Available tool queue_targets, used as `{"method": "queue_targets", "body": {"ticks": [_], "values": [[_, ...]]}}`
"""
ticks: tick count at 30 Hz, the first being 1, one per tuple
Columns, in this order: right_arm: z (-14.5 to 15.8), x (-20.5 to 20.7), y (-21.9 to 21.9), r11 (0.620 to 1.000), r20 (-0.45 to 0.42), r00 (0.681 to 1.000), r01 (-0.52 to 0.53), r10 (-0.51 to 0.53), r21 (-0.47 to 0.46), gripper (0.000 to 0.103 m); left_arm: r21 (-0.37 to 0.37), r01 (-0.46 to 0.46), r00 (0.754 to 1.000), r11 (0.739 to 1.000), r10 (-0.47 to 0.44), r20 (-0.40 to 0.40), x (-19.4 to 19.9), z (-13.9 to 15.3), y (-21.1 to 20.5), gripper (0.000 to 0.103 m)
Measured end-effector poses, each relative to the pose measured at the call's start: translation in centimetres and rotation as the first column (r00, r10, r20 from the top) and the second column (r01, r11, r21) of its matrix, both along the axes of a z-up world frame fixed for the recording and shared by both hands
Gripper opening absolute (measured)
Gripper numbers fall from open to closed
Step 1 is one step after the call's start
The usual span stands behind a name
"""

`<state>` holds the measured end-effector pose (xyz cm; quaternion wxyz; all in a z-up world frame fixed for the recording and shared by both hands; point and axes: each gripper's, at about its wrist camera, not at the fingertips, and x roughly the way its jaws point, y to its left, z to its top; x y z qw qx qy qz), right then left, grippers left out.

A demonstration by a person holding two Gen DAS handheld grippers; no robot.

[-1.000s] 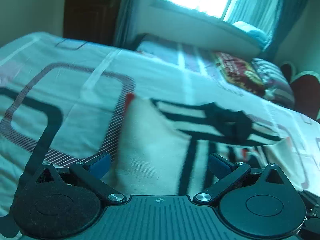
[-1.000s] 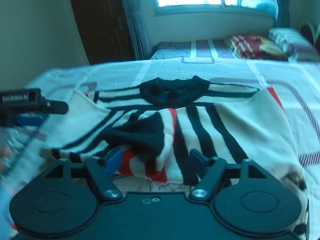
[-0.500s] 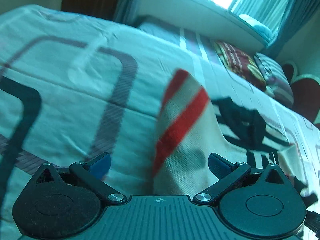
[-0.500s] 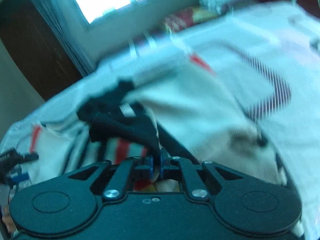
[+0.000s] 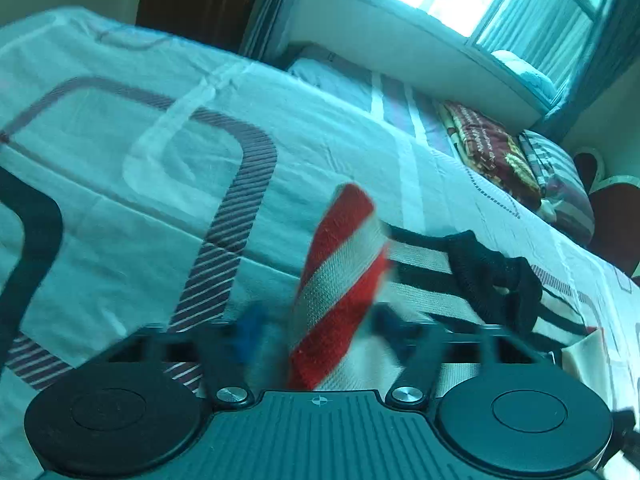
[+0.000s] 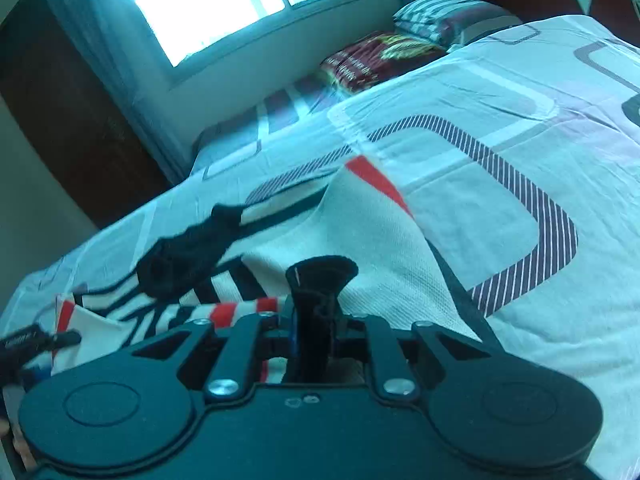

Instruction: Fold small clothes

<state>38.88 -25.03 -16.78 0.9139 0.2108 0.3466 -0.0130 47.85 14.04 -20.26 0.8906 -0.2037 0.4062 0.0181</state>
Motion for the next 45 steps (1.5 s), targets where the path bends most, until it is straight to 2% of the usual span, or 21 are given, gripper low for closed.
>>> {"method": "queue_targets", "body": {"ticks": [4, 8, 10, 14, 18, 19, 20, 21, 22, 24, 27, 32, 34, 35, 37, 38, 40, 41, 42, 43, 45], "values": [[-0.1, 0.2, -1.2, 1.000, 0.004, 1.000, 0.006, -0.006, -0.012, 0.018, -0.006, -0.025, 0.999, 1.000, 0.025, 0.021, 0.4, -0.1, -0.3, 0.054], [0.6, 2.4, -1.3, 0.995, 0.040, 0.999, -0.019, 0.023, -0.099, 0.073, -0.008, -0.035, 0.999, 0.999, 0.035, 0.011, 1.3, -0.1, -0.3, 0.055], [0.4, 4.1, -1.5, 0.993, 0.033, 0.999, -0.036, 0.040, -0.115, 0.067, 0.014, -0.023, 1.000, 1.000, 0.023, 0.015, 1.6, -0.2, -0.5, 0.061], [-0.4, 7.2, -2.4, 0.992, 0.013, 1.000, -0.015, 0.016, -0.126, 0.068, 0.047, -0.015, 1.000, 0.999, 0.014, 0.018, 2.1, -0.2, -1.0, 0.061], [-1.0, 8.7, -3.1, 0.987, 0.006, 1.000, 0.025, -0.025, -0.159, 0.057, 0.061, -0.034, 0.999, 0.998, 0.033, 0.025, 2.4, 0.0, -1.0, 0.061], [-1.2, 8.7, -3.2, 0.984, 0.002, 0.999, 0.040, -0.040, -0.175, 0.056, 0.061, -0.038, 0.999, 0.997, 0.036, 0.030, 2.4, -0.1, -1.0, 0.058], [-1.7, 9.1, -3.2, 0.982, -0.026, 0.999, 0.025, -0.031, -0.186, 0.048, 0.073, -0.039, 0.999, 0.997, 0.037, 0.031, 2.4, -0.2, -1.1, 0.039], [-2.2, 9.3, -3.2, 0.986, -0.044, 0.999, 0.000, -0.007, -0.169, 0.037, 0.087, -0.034, 0.999, 0.996, 0.031, 0.029, 2.5, -0.4, -1.3, 0.033], [-2.1, 9.1, -3.0, 0.986, -0.032, 0.999, 0.001, -0.007, -0.169, 0.035, 0.098, -0.039, 0.999, 0.994, 0.035, 0.039, 2.4, -0.4, -1.5, 0.033], [-1.6, 8.8, -2.6, 0.983, -0.009, 1.000, -0.002, 0.001, -0.186, 0.016, 0.113, -0.042, 0.998, 0.993, 0.036, 0.053, 2.3, -0.2, -2.0, 0.023], [-0.7, 8.3, -2.9, 0.976, 0.030, 0.999, 0.045, -0.039, -0.215, 0.010, 0.136, -0.062, 0.995, 0.989, 0.051, 0.081, 2.4, 0.4, -2.1, 0.017], [-2.6, 8.4, -3.5, 0.969, 0.008, 0.996, 0.084, -0.084, -0.232, 0.011, 0.171, -0.082, 0.994, 0.982, 0.067, 0.091, 3.0, -0.7, -1.2, 0.015], [-1.7, 8.3, -3.0, 0.965, 0.007, 0.997, 0.072, -0.072, -0.250, 0.014, 0.180, -0.068, 0.995, 0.981, 0.052, 0.089, 2.8, -0.2, -1.4, 0.015], [-1.1, 8.0, -2.9, 0.969, 0.015, 0.997, 0.078, -0.076, -0.236, 0.021, 0.174, -0.072, 0.995, 0.982, 0.058, 0.084, 2.5, 0.3, -1.3, 0.015], [0.5, 6.8, -2.8, 0.977, 0.056, 0.996, 0.075, -0.065, -0.201, 0.025, 0.147, -0.070, 0.995, 0.987, 0.058, 0.085, 1.7, 1.2, -1.2, 0.015], [1.3, 6.1, -2.3, 0.975, 0.074, 0.996, 0.066, -0.051, -0.214, 0.026, 0.149, -0.070, 0.995, 0.986, 0.057, 0.087, 1.0, 1.7, -1.2, 0.017], [2.3, 4.8, -1.4, 0.979, 0.081, 0.997, 0.016, 0.001, -0.204, 0.032, 0.157, -0.046, 0.995, 0.986, 0.032, 0.095, -0.8, 2.6, -1.6, 0.038], [2.7, 4.1, -0.8, 0.981, 0.085, 0.996, -0.021, 0.038, -0.192, 0.039, 0.167, -0.035, 0.994, 0.985, 0.017, 0.109, -2.0, 3.0, -1.9, 0.062], [2.9, 3.3, -0.1, 0.979, 0.084, 0.994, -0.052, 0.069, -0.195, 0.050, 0.182, -0.035, 0.992, 0.983, 0.012, 0.128, -3.4, 3.3, -2.2, 0.077], [3.1, 2.5, 0.7, 0.977, 0.090, 0.990, -0.088, 0.107, -0.193, 0.050, 0.192, -0.031, 0.989, 0.981, 0.002, 0.148, -4.8, 3.6, -2.6, 0.078], [3.0, 1.1, 2.1, 0.970, 0.081, 0.981, -0.158, 0.175, -0.184, 0.040, 0.210, 0.008, 0.988, 0.978, -0.040, 0.150, -7.1, 3.8, -3.6, 0.078]]}}
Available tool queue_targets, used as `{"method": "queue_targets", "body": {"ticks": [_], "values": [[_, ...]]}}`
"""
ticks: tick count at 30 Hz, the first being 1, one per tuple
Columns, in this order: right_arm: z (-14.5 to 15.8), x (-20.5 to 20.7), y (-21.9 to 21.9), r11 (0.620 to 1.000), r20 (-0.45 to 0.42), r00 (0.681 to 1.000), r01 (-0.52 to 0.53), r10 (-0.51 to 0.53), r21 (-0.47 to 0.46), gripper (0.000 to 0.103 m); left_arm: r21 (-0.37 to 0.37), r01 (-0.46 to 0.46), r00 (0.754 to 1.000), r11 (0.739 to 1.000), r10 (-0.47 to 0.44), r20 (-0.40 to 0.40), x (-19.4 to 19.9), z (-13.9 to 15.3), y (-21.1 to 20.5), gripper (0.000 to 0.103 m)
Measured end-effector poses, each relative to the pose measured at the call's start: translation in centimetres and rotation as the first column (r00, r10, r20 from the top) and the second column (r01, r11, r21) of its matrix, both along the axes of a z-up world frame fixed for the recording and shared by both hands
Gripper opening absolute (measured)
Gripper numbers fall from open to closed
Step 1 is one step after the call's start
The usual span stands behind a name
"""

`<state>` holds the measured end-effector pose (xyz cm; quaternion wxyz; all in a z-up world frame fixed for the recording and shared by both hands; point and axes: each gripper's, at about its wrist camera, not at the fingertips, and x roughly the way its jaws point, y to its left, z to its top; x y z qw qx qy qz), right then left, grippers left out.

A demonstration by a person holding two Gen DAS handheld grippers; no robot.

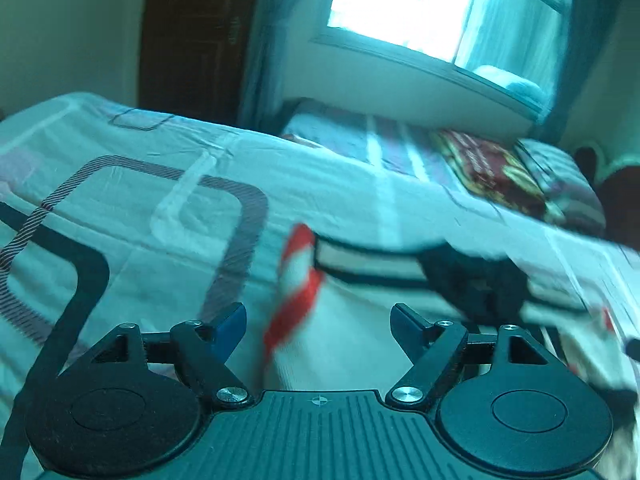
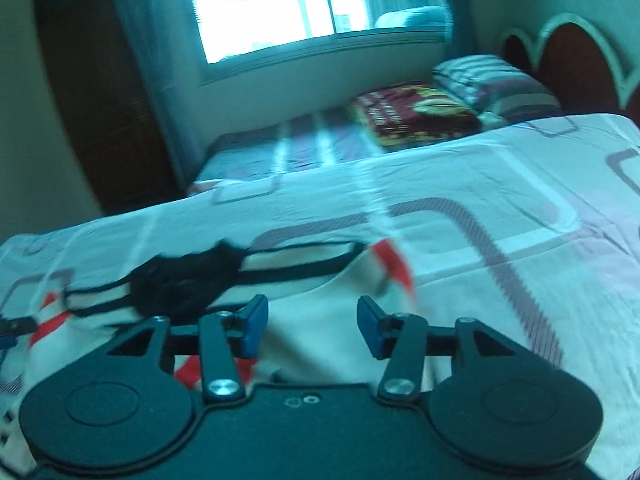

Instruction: Fold small clothes

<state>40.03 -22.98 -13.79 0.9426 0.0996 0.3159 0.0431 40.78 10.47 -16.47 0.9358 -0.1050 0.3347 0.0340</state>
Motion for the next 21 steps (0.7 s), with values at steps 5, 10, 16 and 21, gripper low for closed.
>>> {"method": "queue_targets", "body": {"ticks": [5, 10, 16, 21], "values": [[-1.9, -2.1, 2.6, 0.997, -0.065, 0.996, -0.058, 0.055, -0.044, 0.041, 0.031, 0.051, 0.996, 0.998, -0.049, -0.073, -2.9, -2.4, -1.6, 0.078], [-5.2, -2.0, 2.5, 0.983, -0.059, 0.996, -0.071, 0.062, -0.169, 0.037, 0.061, 0.055, 0.996, 0.997, -0.051, -0.070, -3.1, -4.8, -1.5, 0.087], [-3.8, -3.0, 3.0, 0.981, -0.071, 0.996, -0.067, 0.055, -0.183, 0.038, 0.106, 0.052, 0.996, 0.993, -0.044, -0.082, -4.8, -3.5, -2.1, 0.087], [-3.6, -2.5, 2.0, 0.994, -0.105, 0.993, -0.054, 0.043, -0.099, 0.039, 0.040, -0.007, 0.991, 0.999, 0.012, -0.137, -4.7, -3.3, -0.7, 0.091]]}}
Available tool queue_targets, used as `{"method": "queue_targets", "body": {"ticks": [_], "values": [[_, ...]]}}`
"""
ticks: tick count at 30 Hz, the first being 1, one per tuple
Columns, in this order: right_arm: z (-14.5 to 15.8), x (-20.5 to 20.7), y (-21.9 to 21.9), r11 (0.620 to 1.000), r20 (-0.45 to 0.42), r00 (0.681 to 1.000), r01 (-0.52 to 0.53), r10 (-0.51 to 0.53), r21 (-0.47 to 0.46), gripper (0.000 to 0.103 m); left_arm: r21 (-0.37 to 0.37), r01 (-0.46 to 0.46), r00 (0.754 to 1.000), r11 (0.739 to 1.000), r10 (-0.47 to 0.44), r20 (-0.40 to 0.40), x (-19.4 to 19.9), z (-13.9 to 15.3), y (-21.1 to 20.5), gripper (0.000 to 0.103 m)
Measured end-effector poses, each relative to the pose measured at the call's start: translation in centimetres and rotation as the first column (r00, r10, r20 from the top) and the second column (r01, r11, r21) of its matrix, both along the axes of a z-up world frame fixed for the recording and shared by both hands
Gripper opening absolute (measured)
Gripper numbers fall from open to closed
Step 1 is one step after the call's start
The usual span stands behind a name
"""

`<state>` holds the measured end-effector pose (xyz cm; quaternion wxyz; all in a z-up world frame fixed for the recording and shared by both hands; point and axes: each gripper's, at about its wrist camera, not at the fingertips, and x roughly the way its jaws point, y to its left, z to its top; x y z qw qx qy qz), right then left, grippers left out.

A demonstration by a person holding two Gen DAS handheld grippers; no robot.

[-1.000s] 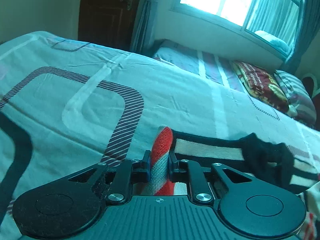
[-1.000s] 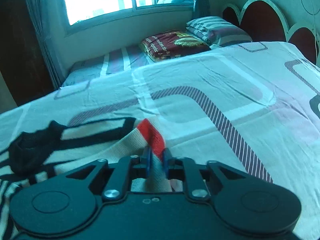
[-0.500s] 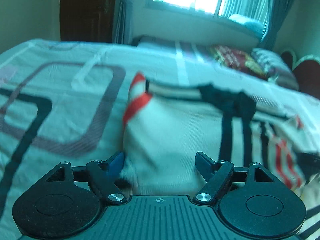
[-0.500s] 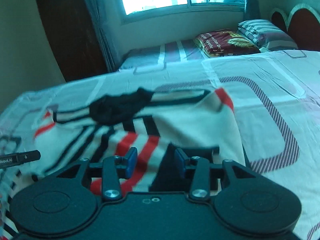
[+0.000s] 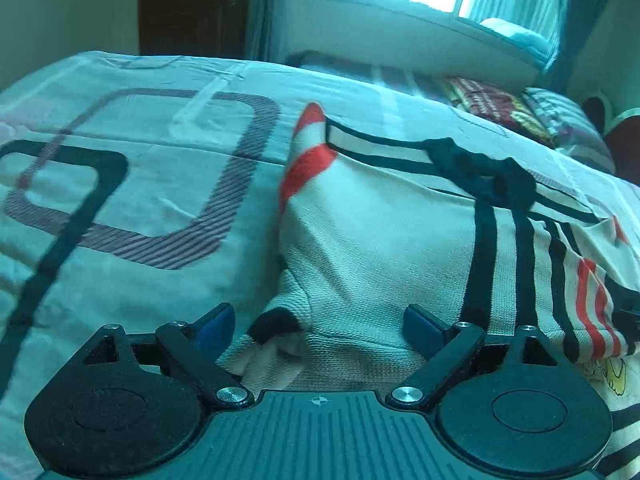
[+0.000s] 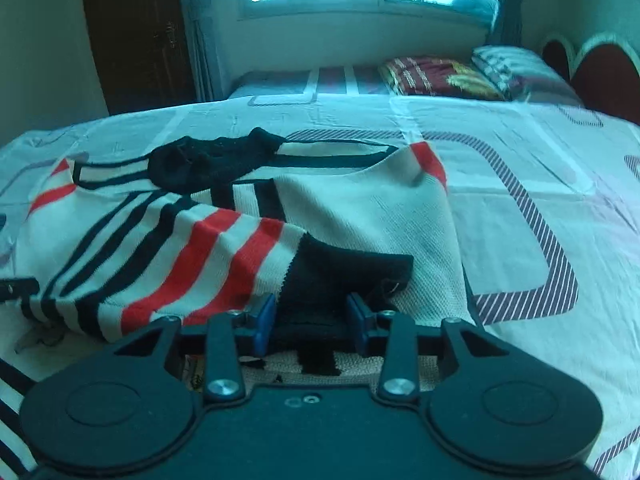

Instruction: Fold small clothes

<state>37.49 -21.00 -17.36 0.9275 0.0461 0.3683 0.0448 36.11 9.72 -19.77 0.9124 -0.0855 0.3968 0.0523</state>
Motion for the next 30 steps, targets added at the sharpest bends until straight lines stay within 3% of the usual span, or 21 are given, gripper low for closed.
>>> {"method": "queue_targets", "body": {"ticks": [4, 12, 15, 19, 22, 30], "values": [[1.3, -2.1, 0.0, 0.996, 0.029, 0.999, -0.040, 0.038, 0.074, 0.040, -0.001, 0.034, 0.999, 0.999, -0.034, 0.021, -1.9, 1.3, -1.0, 0.091], [1.4, -4.6, 2.7, 0.985, 0.014, 0.988, -0.152, 0.151, 0.085, 0.040, 0.030, 0.085, 0.996, 0.996, -0.085, 0.026, -3.6, 2.2, -5.4, 0.091], [1.4, -5.2, 3.7, 0.979, 0.010, 0.983, -0.182, 0.182, 0.092, 0.040, 0.001, 0.101, 0.995, 0.995, -0.101, 0.008, -4.1, 2.0, -6.3, 0.091], [-0.6, -5.8, 5.1, 0.972, -0.062, 0.970, -0.236, 0.236, 0.009, 0.040, 0.063, 0.116, 0.991, 0.991, -0.112, -0.073, -4.4, -0.4, -7.8, 0.091], [-1.3, -7.0, 4.6, 0.962, -0.047, 0.964, -0.266, 0.264, -0.058, 0.038, 0.110, 0.118, 0.993, 0.987, -0.114, -0.043, -5.4, -0.5, -8.1, 0.091], [-1.2, -9.3, 1.4, 0.973, -0.048, 0.974, -0.224, 0.222, -0.051, 0.040, 0.124, 0.061, 0.997, 0.990, -0.054, -0.054, -7.7, -0.4, -7.1, 0.091]]}}
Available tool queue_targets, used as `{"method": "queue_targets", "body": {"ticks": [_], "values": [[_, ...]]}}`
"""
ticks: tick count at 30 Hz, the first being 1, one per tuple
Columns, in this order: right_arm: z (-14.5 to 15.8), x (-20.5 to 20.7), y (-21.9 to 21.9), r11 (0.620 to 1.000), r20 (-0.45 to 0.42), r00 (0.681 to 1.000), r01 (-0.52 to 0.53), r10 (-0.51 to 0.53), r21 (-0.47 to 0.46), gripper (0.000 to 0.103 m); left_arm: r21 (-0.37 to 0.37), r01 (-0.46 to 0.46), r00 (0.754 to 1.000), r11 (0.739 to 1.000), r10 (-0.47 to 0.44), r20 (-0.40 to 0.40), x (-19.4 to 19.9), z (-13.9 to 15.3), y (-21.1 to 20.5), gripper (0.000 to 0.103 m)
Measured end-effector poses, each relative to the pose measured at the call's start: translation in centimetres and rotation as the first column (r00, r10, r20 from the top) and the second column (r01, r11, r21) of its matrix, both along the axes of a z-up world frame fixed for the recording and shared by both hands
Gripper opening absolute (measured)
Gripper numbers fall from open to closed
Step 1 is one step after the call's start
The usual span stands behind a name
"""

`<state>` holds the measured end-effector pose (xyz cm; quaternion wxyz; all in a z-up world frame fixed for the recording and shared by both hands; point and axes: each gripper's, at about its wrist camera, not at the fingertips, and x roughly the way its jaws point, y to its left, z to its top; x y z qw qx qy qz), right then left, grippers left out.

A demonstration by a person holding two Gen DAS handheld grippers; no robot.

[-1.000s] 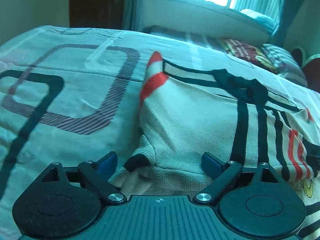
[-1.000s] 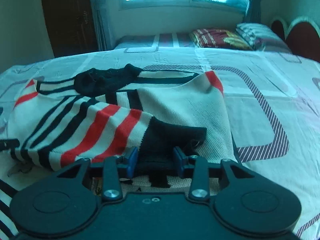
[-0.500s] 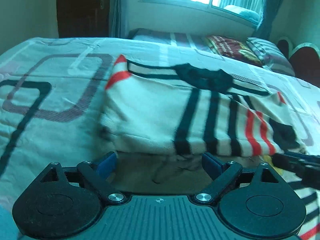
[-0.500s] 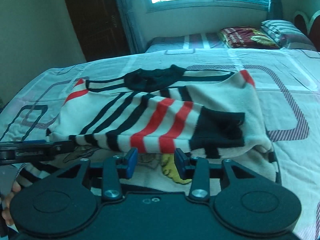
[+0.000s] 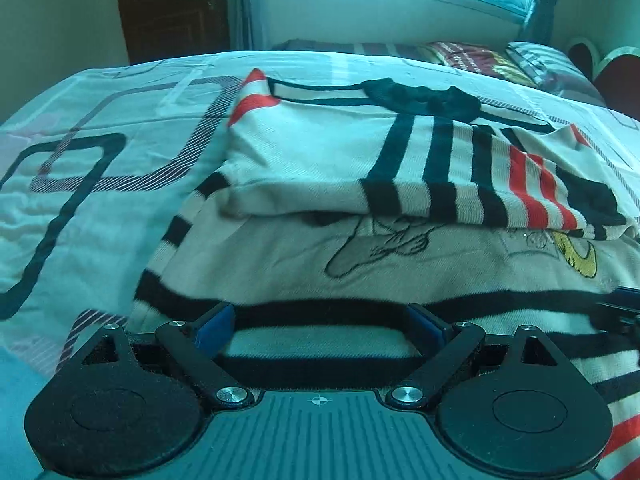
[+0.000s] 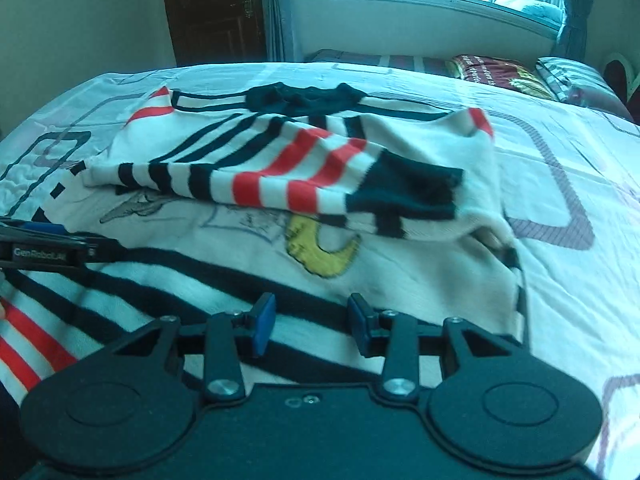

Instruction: Fold small clothes

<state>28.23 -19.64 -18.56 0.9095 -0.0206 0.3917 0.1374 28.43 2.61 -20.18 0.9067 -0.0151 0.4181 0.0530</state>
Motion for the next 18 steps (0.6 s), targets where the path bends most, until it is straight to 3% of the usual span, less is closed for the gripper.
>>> {"method": "queue_targets", "body": {"ticks": [10, 13, 15, 18], "values": [[0.7, -4.6, 0.6, 0.998, -0.011, 1.000, -0.009, 0.010, 0.067, 0.042, 0.008, 0.047, 0.999, 0.999, -0.047, -0.022, -4.6, 0.2, 0.4, 0.091], [-0.6, -6.2, 1.9, 1.000, 0.001, 1.000, -0.007, 0.007, -0.025, 0.042, 0.043, 0.100, 0.995, 0.994, -0.100, 0.005, -6.3, -0.2, 0.6, 0.093], [-0.7, -6.9, 2.5, 0.996, 0.028, 1.000, -0.004, 0.006, -0.086, 0.044, 0.019, 0.094, 0.996, 0.995, -0.094, 0.000, -7.0, -0.3, 1.7, 0.095], [-0.6, -7.5, 2.2, 0.993, 0.021, 0.999, 0.048, -0.046, -0.105, 0.046, 0.033, 0.122, 0.992, 0.992, -0.122, 0.007, -8.6, -0.3, 2.8, 0.095]]}}
